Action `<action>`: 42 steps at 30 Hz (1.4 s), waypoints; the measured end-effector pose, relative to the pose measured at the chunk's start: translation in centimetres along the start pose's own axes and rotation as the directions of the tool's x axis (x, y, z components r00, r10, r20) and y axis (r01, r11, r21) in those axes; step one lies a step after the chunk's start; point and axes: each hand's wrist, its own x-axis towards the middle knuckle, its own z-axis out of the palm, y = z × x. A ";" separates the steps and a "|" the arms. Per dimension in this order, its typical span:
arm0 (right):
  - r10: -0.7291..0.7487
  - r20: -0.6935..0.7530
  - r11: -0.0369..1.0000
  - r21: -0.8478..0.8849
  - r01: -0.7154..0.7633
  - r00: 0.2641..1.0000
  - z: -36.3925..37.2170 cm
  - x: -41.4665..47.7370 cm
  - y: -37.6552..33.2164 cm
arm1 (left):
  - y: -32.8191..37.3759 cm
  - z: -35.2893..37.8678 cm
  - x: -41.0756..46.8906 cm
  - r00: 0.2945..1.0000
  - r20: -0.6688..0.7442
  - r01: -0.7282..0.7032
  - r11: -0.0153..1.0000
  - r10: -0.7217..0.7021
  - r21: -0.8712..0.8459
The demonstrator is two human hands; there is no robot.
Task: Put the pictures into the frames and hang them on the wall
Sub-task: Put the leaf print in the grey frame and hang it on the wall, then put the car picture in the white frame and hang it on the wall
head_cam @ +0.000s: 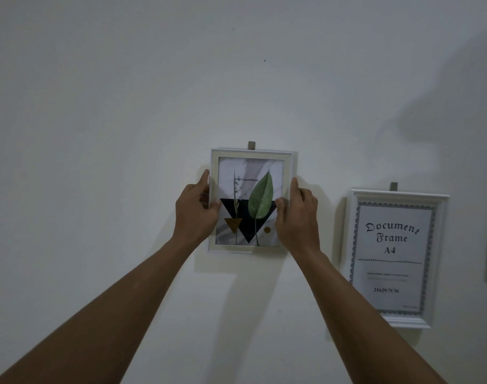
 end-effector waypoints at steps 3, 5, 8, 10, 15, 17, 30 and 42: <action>0.002 -0.001 1.000 0.006 -0.002 1.000 -0.1 0.0 0.0 | 0.0 0.0 -0.1 1.000 0.001 -0.004 1.000 0.004 0.004; 0.003 0.000 1.000 0.010 -0.003 1.000 -0.1 0.0 0.0 | 0.1 0.0 -0.1 1.000 0.001 -0.003 1.000 0.003 0.002; 0.012 0.006 1.000 0.021 -0.012 1.000 -0.2 0.0 0.0 | 0.3 -0.1 0.0 1.000 0.005 0.008 1.000 -0.008 -0.001; 0.018 0.013 0.999 0.033 -0.019 1.000 -0.2 0.0 0.0 | 0.3 -0.1 0.0 1.000 0.008 0.011 1.000 -0.011 0.001; 0.016 0.028 0.999 0.027 -0.016 0.999 -0.4 0.0 0.0 | 0.2 -0.1 0.0 1.000 0.013 0.026 0.999 -0.025 -0.023; 0.019 0.031 0.999 0.026 -0.020 0.999 -0.5 0.0 0.0 | 0.2 -0.2 0.0 1.000 0.017 0.023 1.000 -0.022 -0.022; 0.051 0.040 0.996 -0.081 -0.048 0.998 -7.0 -1.7 0.7 | 6.5 0.9 -4.5 0.980 -0.011 -0.196 0.981 0.196 -0.001; 0.285 0.045 0.931 -0.249 -0.265 0.958 -19.1 -5.9 12.1 | 15.3 14.5 -13.3 0.902 0.427 0.141 0.977 -0.060 -0.161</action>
